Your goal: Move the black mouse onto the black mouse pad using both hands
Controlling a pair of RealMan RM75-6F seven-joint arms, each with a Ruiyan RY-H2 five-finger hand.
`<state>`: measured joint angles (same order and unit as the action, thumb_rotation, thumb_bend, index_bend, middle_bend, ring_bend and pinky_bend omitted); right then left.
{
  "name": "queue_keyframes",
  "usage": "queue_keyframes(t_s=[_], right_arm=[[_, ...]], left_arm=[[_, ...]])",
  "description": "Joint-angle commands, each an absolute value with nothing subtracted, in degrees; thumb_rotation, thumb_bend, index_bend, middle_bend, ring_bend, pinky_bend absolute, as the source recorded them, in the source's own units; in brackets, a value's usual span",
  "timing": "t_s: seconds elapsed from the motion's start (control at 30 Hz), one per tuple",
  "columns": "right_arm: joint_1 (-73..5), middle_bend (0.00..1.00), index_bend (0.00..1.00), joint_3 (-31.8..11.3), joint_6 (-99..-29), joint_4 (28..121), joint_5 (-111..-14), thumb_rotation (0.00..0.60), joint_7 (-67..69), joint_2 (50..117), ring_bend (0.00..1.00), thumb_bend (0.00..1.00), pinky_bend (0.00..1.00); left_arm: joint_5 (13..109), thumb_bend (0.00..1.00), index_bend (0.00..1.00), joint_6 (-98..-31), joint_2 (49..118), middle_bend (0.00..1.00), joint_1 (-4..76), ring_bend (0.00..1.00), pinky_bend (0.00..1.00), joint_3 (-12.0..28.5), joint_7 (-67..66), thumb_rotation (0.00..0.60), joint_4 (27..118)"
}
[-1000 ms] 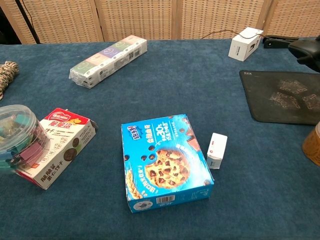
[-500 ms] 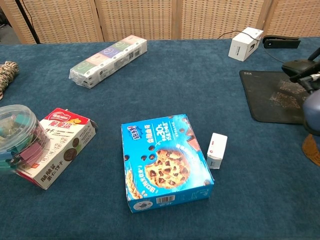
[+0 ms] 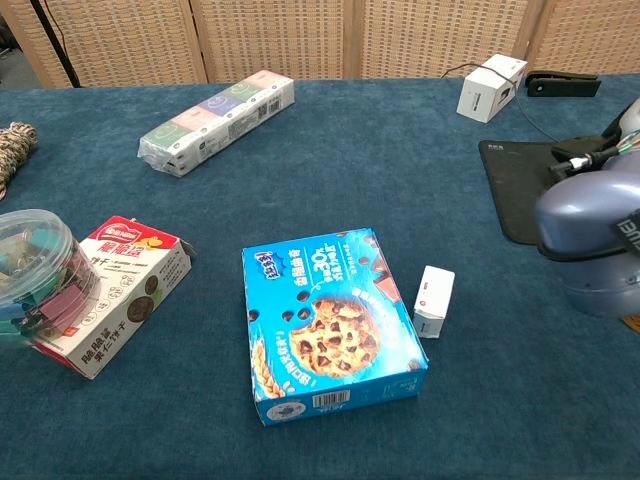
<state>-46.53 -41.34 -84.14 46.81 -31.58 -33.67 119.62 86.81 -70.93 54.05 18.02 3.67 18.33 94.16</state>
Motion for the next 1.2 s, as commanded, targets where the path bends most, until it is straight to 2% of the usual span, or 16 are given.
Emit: queue_keyframes(t_s=[0.03, 0.7, 0.87, 1.1, 1.2], right_arm=[[-47.55, 0.49, 0.47, -42.09, -84.12, 44.73, -31.6, 0.6, -33.65, 120.71, 0.42, 0.53, 0.47], [-48.4, 0.48, 0.47, -43.34, -78.86, 37.17, -31.81, 0.6, -31.56, 123.2, 0.42, 0.53, 0.46], [-48.5, 0.47, 0.45, -43.79, -77.71, 36.23, -31.65, 0.6, -31.43, 123.35, 0.4, 0.53, 0.41], [-48.55, 0.39, 0.38, -44.06, -76.7, 34.7, -31.96, 0.6, -30.97, 123.47, 0.29, 0.53, 0.31], [-48.48, 0.29, 0.29, -44.12, -76.48, 34.45, -32.21, 0.6, -30.64, 123.45, 0.2, 0.5, 0.24]], left_arm=[[87.6, 0.02, 0.0, -70.37, 53.58, 0.0, 18.52, 0.0, 0.0, 3.37, 19.91, 0.6, 93.59], [86.69, 0.02, 0.0, -69.72, 53.26, 0.0, 19.03, 0.0, 0.0, 3.36, 20.61, 0.6, 93.44], [86.25, 0.02, 0.0, -69.65, 53.23, 0.0, 19.06, 0.0, 0.0, 3.46, 20.64, 0.6, 93.41], [85.9, 0.02, 0.0, -69.48, 53.15, 0.0, 19.13, 0.0, 0.0, 3.5, 20.96, 0.6, 93.37], [85.93, 0.02, 0.0, -69.53, 53.09, 0.0, 19.1, 0.0, 0.0, 3.46, 21.12, 0.6, 93.4]])
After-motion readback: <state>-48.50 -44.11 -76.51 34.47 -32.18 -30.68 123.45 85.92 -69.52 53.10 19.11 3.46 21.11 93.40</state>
